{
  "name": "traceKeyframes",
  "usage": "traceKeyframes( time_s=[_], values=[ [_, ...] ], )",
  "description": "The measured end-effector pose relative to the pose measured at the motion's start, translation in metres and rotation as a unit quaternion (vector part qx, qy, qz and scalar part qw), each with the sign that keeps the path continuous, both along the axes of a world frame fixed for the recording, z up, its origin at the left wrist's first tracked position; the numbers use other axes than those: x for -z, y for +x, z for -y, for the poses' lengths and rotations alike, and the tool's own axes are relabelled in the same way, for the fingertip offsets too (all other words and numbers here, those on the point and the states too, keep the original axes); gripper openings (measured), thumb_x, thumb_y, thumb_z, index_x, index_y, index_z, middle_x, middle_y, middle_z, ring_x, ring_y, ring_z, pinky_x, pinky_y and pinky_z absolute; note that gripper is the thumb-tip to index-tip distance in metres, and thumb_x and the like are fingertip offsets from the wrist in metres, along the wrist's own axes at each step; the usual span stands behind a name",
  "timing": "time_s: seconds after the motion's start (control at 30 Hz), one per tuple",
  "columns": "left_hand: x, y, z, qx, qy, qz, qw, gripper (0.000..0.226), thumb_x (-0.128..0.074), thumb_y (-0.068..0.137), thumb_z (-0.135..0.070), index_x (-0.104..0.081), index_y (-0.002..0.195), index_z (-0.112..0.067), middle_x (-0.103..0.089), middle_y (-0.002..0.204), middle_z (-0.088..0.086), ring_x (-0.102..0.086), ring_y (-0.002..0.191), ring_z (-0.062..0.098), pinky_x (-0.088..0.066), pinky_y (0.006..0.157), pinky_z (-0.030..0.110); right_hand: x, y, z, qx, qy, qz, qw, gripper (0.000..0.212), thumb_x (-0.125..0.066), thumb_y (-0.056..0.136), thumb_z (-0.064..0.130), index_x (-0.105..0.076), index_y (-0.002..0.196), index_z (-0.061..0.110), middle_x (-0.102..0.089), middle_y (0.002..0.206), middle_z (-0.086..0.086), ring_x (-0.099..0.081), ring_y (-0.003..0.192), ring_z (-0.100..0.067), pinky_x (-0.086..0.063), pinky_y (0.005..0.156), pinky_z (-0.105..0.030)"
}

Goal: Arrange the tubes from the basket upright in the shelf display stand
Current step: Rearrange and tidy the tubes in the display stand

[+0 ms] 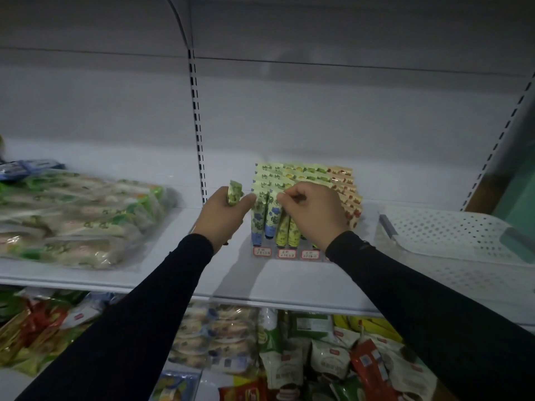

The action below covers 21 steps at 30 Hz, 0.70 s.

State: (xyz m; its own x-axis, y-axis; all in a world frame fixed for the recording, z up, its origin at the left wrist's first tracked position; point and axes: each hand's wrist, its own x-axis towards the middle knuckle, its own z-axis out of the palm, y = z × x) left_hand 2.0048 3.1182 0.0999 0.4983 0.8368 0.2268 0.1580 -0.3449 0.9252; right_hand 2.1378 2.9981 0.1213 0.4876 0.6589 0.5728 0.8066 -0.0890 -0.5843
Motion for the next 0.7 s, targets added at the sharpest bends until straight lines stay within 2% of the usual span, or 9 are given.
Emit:
traceKeyframes(
  time_s=[0.13,0.3,0.5,0.7],
  values=[
    [-0.003,0.011,-0.001,-0.005,-0.047,0.038,0.998,0.038,-0.065,0.088,-0.050,-0.061,0.096,-0.013,-0.060,0.079,0.006,-0.052,0.066,0.021,-0.046,0.060,0.035,0.004,-0.002,-0.006,0.005,-0.009,0.015,1.000,0.021,-0.064,0.093,0.031,-0.075,0.089,0.015,-0.072,0.083,0.005,-0.064,0.075,-0.009,-0.056,0.075,-0.029],
    [-0.001,0.018,-0.003,-0.006,-0.068,0.047,0.997,0.032,-0.065,0.091,-0.036,-0.062,0.095,-0.005,-0.058,0.075,0.007,-0.049,0.062,0.021,-0.044,0.056,0.032,0.011,-0.005,-0.011,0.017,-0.010,0.052,0.998,0.023,-0.061,0.094,0.030,-0.074,0.086,0.012,-0.068,0.081,0.001,-0.061,0.075,-0.014,-0.054,0.072,-0.035],
    [0.002,0.019,-0.005,0.013,-0.096,0.056,0.994,0.018,-0.063,0.092,-0.031,-0.064,0.087,-0.013,-0.062,0.068,0.001,-0.051,0.058,0.019,-0.043,0.054,0.028,0.023,-0.005,-0.013,0.045,0.001,0.106,0.993,0.028,-0.061,0.094,0.032,-0.073,0.078,0.014,-0.052,0.076,0.004,-0.052,0.067,-0.015,-0.047,0.059,-0.030],
    [0.004,0.019,-0.008,0.017,-0.105,0.048,0.993,0.023,-0.064,0.090,-0.034,-0.066,0.090,-0.011,-0.064,0.067,0.000,-0.052,0.058,0.020,-0.044,0.058,0.032,0.021,-0.003,-0.016,0.051,-0.048,0.099,0.993,0.026,-0.060,0.094,0.037,-0.075,0.084,0.018,-0.052,0.086,0.002,-0.053,0.072,-0.015,-0.044,0.061,-0.028]
  ],
)
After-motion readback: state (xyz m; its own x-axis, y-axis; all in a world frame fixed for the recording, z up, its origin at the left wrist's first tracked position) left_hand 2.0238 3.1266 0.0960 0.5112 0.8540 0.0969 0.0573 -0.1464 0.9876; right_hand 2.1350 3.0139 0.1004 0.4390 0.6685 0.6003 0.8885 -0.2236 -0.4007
